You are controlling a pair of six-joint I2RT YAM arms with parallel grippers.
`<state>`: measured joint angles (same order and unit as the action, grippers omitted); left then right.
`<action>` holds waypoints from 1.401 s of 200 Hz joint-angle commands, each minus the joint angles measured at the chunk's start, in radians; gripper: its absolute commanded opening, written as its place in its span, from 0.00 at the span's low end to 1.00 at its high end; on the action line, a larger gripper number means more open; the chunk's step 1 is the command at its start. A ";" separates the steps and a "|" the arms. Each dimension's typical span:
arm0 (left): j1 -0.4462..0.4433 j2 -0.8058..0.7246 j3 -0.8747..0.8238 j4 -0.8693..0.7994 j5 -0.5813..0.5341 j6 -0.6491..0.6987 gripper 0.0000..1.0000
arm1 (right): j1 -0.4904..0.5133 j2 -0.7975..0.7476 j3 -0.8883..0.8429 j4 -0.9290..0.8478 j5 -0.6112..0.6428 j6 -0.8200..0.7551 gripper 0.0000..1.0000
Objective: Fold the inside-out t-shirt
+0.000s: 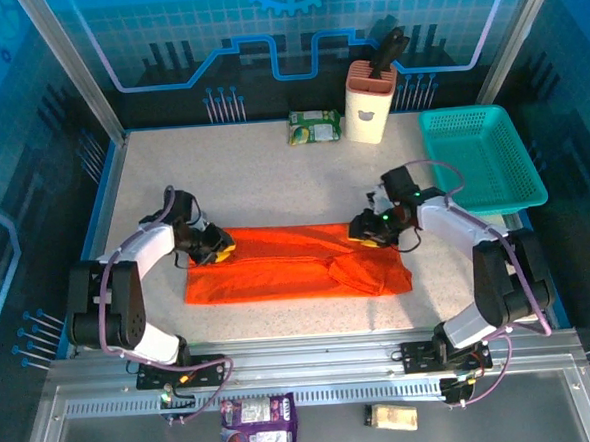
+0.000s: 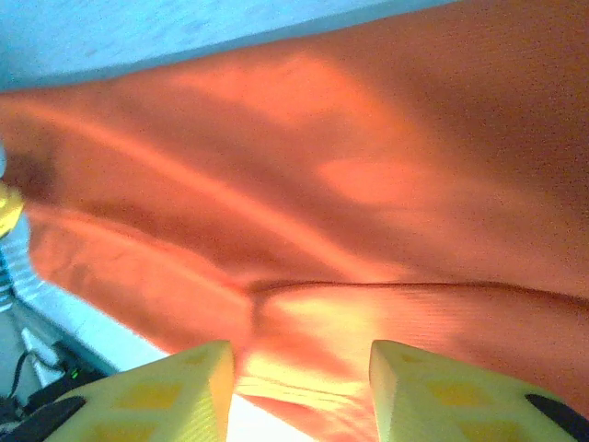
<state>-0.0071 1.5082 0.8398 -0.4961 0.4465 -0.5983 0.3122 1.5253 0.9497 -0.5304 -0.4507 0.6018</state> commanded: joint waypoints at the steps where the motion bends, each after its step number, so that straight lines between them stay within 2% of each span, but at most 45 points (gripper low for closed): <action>1: 0.012 -0.007 0.056 -0.061 -0.002 0.027 0.24 | 0.087 0.042 0.026 0.045 -0.089 0.086 0.44; 54: 0.015 0.065 0.109 -0.052 -0.011 0.042 0.25 | 0.184 0.185 -0.057 0.226 -0.150 0.181 0.44; 82: 0.022 0.112 0.138 -0.069 -0.019 0.068 0.25 | 0.181 0.256 -0.065 0.210 -0.101 0.155 0.43; 96: 0.029 0.121 0.146 -0.084 -0.028 0.083 0.25 | 0.176 0.243 -0.064 0.173 -0.060 0.139 0.43; 140: 0.058 0.121 0.132 -0.090 -0.042 0.099 0.24 | 0.157 0.101 -0.055 0.155 -0.063 0.148 0.46; 197: 0.059 0.153 0.106 -0.064 -0.026 0.098 0.21 | 0.028 0.047 -0.061 0.052 0.010 0.061 0.47; 232: 0.059 0.144 0.093 -0.064 -0.039 0.097 0.21 | -0.075 0.124 -0.107 0.067 0.010 -0.010 0.46; 254: 0.059 0.137 0.087 -0.066 -0.043 0.095 0.21 | -0.102 0.167 -0.090 0.044 0.029 -0.047 0.46; 280: 0.059 0.118 0.084 -0.073 -0.051 0.093 0.22 | -0.130 0.097 -0.062 -0.013 0.032 -0.084 0.45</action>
<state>0.0441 1.6558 0.9398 -0.5488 0.4137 -0.5205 0.2111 1.6691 0.8654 -0.4519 -0.4503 0.5880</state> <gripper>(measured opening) 0.215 0.456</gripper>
